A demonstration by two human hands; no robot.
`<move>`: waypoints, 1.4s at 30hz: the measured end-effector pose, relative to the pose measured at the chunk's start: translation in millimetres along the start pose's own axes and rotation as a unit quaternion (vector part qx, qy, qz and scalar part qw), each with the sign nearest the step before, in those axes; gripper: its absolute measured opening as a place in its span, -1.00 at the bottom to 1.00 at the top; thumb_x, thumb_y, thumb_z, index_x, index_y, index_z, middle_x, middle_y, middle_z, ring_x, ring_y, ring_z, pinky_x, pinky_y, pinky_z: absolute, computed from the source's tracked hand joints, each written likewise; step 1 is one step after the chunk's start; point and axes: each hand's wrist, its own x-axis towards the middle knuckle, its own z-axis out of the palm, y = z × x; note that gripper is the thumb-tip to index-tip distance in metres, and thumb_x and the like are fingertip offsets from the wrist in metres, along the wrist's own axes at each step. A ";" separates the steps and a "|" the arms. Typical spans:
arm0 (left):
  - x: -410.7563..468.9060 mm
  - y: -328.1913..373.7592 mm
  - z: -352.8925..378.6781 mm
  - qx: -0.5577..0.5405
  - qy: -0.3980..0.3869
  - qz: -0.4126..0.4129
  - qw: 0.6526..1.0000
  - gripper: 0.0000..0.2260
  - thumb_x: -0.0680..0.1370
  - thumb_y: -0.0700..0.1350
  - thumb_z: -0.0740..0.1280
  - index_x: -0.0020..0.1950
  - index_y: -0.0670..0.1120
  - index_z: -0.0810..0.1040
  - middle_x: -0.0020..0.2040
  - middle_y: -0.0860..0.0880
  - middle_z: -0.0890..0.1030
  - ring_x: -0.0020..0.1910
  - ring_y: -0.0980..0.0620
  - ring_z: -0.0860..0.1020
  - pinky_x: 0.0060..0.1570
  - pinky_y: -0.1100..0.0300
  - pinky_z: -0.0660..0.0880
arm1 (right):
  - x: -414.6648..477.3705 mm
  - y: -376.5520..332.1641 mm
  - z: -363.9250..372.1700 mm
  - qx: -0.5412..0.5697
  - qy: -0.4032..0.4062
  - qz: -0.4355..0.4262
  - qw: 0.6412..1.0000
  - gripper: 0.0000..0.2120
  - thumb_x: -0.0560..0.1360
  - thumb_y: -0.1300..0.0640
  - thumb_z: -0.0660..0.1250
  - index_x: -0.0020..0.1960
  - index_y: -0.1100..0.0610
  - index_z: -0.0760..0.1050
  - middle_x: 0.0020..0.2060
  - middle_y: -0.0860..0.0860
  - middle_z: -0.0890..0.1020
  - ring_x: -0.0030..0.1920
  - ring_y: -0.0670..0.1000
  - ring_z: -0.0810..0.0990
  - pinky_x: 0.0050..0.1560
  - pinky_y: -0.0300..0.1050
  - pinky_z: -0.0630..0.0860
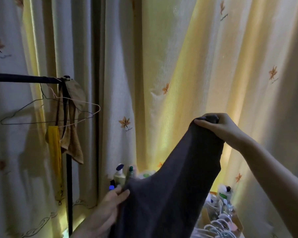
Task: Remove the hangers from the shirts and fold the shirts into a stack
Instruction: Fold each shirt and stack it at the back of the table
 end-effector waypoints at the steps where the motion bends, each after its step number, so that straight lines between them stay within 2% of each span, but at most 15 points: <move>1: -1.3 -1.8 2.3 0.000 0.007 -0.006 1.000 -0.72 0.43 -0.31 0.30 0.13 -0.32 0.56 0.09 -0.33 0.61 0.04 -0.18 0.64 -0.16 0.13 0.62 | 0.3 -0.3 -0.3 0.005 0.000 -0.004 1.000 -0.80 0.42 -0.10 0.37 -0.08 -0.01 0.65 -0.17 -0.06 0.68 -0.07 -0.04 0.64 0.04 -0.04 0.58; 7: -5.6 4.6 -4.0 0.037 -0.007 -0.011 0.999 -0.63 0.50 -0.19 0.30 0.30 -0.23 0.44 0.21 -0.23 0.59 0.21 -0.10 0.57 0.04 0.14 0.58 | -2.1 6.9 -1.3 0.023 -0.009 -0.034 0.999 -0.77 0.34 -0.11 0.40 -0.08 -0.03 0.64 -0.13 -0.06 0.68 -0.04 -0.08 0.63 0.00 -0.10 0.56; 11: -13.9 -5.9 -13.1 -0.036 -0.028 -0.071 0.996 -0.68 0.58 -0.12 0.21 0.31 -0.18 0.49 0.25 -0.23 0.56 0.25 -0.14 0.53 0.11 0.01 0.54 | -0.3 0.9 7.7 0.010 -0.015 -0.054 0.998 -0.80 0.36 -0.07 0.40 -0.08 0.00 0.65 -0.13 -0.05 0.68 -0.03 -0.08 0.63 0.03 -0.09 0.56; 14: -14.0 -17.5 -19.9 -0.077 -0.038 -0.051 0.995 -0.73 0.52 -0.21 0.23 0.14 -0.09 0.64 0.06 -0.20 0.65 -0.02 -0.11 0.66 -0.12 0.04 0.61 | 2.0 -1.9 12.6 0.017 -0.006 -0.064 0.998 -0.80 0.35 -0.08 0.40 -0.09 -0.03 0.64 -0.12 -0.08 0.67 -0.03 -0.11 0.62 0.04 -0.13 0.54; 17: -11.8 -29.9 -14.9 -0.033 -0.053 -0.009 0.998 -0.56 0.41 -0.35 0.38 0.22 0.02 0.58 0.13 -0.14 0.64 0.05 -0.06 0.64 -0.13 0.13 0.60 | 2.8 -3.9 17.4 0.023 -0.021 -0.073 0.997 -0.83 0.35 -0.07 0.40 -0.11 -0.03 0.64 -0.13 -0.07 0.67 -0.03 -0.09 0.62 0.03 -0.13 0.54; 20: -0.7 -48.5 1.4 0.081 0.024 0.034 0.996 -0.45 0.39 -0.48 0.36 0.23 0.03 0.51 0.08 -0.05 0.67 0.07 -0.01 0.63 -0.13 0.20 0.58 | 3.3 -5.5 17.0 0.020 -0.029 -0.078 0.996 -0.82 0.37 -0.05 0.40 -0.09 0.00 0.64 -0.13 -0.05 0.67 -0.02 -0.07 0.62 0.01 -0.12 0.55; 23: 10.2 -55.7 12.0 0.207 0.158 0.079 0.962 -0.61 0.42 -0.42 0.41 0.10 -0.01 0.53 -0.06 -0.02 0.69 0.00 0.02 0.64 -0.10 0.21 0.56 | -0.1 -4.2 11.6 0.006 -0.047 -0.080 0.996 -0.76 0.37 -0.06 0.39 -0.04 0.05 0.63 -0.11 -0.02 0.67 -0.01 -0.04 0.62 0.02 -0.09 0.57; 25: 14.8 -51.7 6.9 0.257 0.193 0.081 0.943 -0.71 0.43 -0.34 0.43 -0.01 0.02 0.54 -0.13 0.03 0.69 -0.06 0.07 0.63 -0.15 0.24 0.52 | -4.4 -0.6 7.6 -0.003 -0.044 -0.066 0.997 -0.76 0.36 -0.07 0.39 -0.05 0.03 0.63 -0.12 -0.04 0.67 -0.03 -0.07 0.63 0.01 -0.11 0.57; 27: 18.6 -46.5 -6.6 0.266 0.223 0.061 0.936 -0.80 0.45 -0.30 0.43 -0.04 -0.04 0.54 -0.13 -0.04 0.68 -0.10 0.00 0.63 -0.21 0.21 0.51 | -7.8 6.6 6.3 -0.009 -0.015 -0.053 0.998 -0.82 0.37 -0.05 0.41 -0.09 0.00 0.64 -0.16 -0.08 0.67 -0.07 -0.14 0.62 -0.02 -0.17 0.55; 30: 18.9 -34.0 -20.4 0.211 0.261 0.001 0.942 -0.88 0.54 -0.19 0.36 0.05 -0.17 0.54 -0.11 -0.18 0.64 -0.12 -0.12 0.61 -0.14 0.06 0.53 | -10.3 19.2 11.8 -0.010 0.036 -0.033 0.999 -0.91 0.40 0.03 0.44 -0.12 0.00 0.65 -0.20 -0.10 0.67 -0.09 -0.15 0.61 -0.08 -0.24 0.51; 33: 10.6 -8.6 -27.0 0.095 0.203 0.022 0.974 -0.71 0.44 -0.02 0.42 0.11 -0.06 0.51 -0.09 -0.14 0.64 -0.13 -0.06 0.60 -0.14 0.11 0.49 | -5.3 23.9 18.7 -0.002 0.051 -0.012 0.999 -0.91 0.40 0.04 0.45 -0.12 0.03 0.65 -0.19 -0.07 0.67 -0.07 -0.10 0.60 -0.09 -0.22 0.51; 35: -0.5 7.6 -25.4 0.133 0.126 0.040 0.982 -0.52 0.29 0.02 0.56 0.14 0.14 0.49 -0.01 -0.09 0.68 -0.05 -0.04 0.65 -0.10 0.10 0.52 | 3.6 18.5 24.7 -0.016 0.043 -0.009 0.999 -0.91 0.40 0.01 0.46 -0.12 -0.01 0.65 -0.17 -0.10 0.66 -0.05 -0.12 0.58 -0.08 -0.21 0.50; 37: -10.3 15.8 -18.9 0.216 0.081 0.057 0.971 -0.42 0.27 -0.16 0.60 0.15 0.24 0.47 0.01 -0.07 0.69 -0.01 -0.01 0.67 -0.09 0.11 0.58 | 15.6 8.0 34.2 -0.029 0.029 -0.020 0.999 -0.89 0.40 -0.02 0.46 -0.12 -0.02 0.65 -0.16 -0.11 0.66 -0.06 -0.16 0.57 -0.07 -0.21 0.50; 38: -14.0 18.8 -17.9 0.262 0.086 0.082 0.958 -0.43 0.30 -0.26 0.56 0.15 0.24 0.50 0.01 -0.05 0.69 0.00 0.01 0.66 -0.10 0.16 0.59 | 22.1 1.5 40.3 -0.031 0.022 -0.028 0.999 -0.90 0.40 -0.03 0.46 -0.13 -0.04 0.65 -0.17 -0.12 0.66 -0.09 -0.18 0.57 -0.08 -0.22 0.50; 42: -31.1 44.3 -37.9 0.392 0.154 0.181 0.889 -0.64 0.40 -0.36 0.45 0.09 0.00 0.62 -0.06 0.07 0.69 -0.02 0.19 0.62 -0.08 0.46 0.49 | 49.8 -18.3 68.3 -0.027 -0.033 -0.061 0.997 -0.94 0.37 -0.02 0.47 -0.18 -0.08 0.64 -0.27 -0.20 0.65 -0.21 -0.32 0.55 -0.18 -0.41 0.46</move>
